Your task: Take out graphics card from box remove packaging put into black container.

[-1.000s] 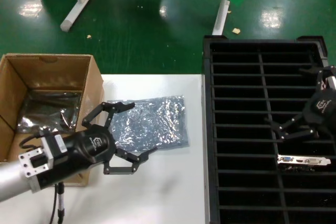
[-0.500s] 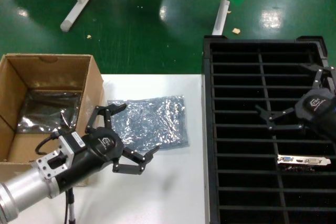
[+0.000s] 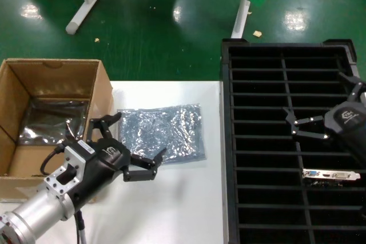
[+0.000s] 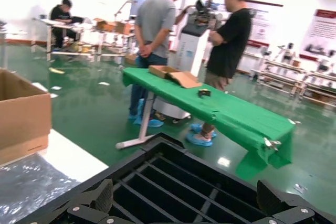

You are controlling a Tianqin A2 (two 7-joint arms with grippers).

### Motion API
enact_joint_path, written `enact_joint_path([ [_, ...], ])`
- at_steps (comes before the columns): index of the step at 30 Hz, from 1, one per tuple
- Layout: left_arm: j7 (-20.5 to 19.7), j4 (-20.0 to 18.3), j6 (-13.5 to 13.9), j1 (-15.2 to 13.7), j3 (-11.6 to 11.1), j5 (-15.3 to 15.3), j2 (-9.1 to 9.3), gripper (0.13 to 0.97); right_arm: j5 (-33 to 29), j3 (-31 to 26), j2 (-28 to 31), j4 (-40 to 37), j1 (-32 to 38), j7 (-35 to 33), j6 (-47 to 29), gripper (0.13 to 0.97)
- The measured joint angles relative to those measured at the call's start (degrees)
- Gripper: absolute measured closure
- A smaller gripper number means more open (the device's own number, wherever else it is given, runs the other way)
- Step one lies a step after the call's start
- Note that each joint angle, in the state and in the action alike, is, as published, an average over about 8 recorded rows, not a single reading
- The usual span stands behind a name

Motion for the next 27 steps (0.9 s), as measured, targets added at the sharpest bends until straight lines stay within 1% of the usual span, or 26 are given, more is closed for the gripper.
enact_joint_path([
  [24,-15.92,-14.62,-24.54,11.14,-6.60,10.79,7.03,0.132,5.68,4.50,-10.86,0.00,-9.33,-5.41,15.47,0.129],
  [27,-17.51,-16.07,-26.98,12.25,-7.26,11.87,7.73,0.132,6.24,4.94,-11.94,0.00,-10.25,-5.95,17.01,0.129],
])
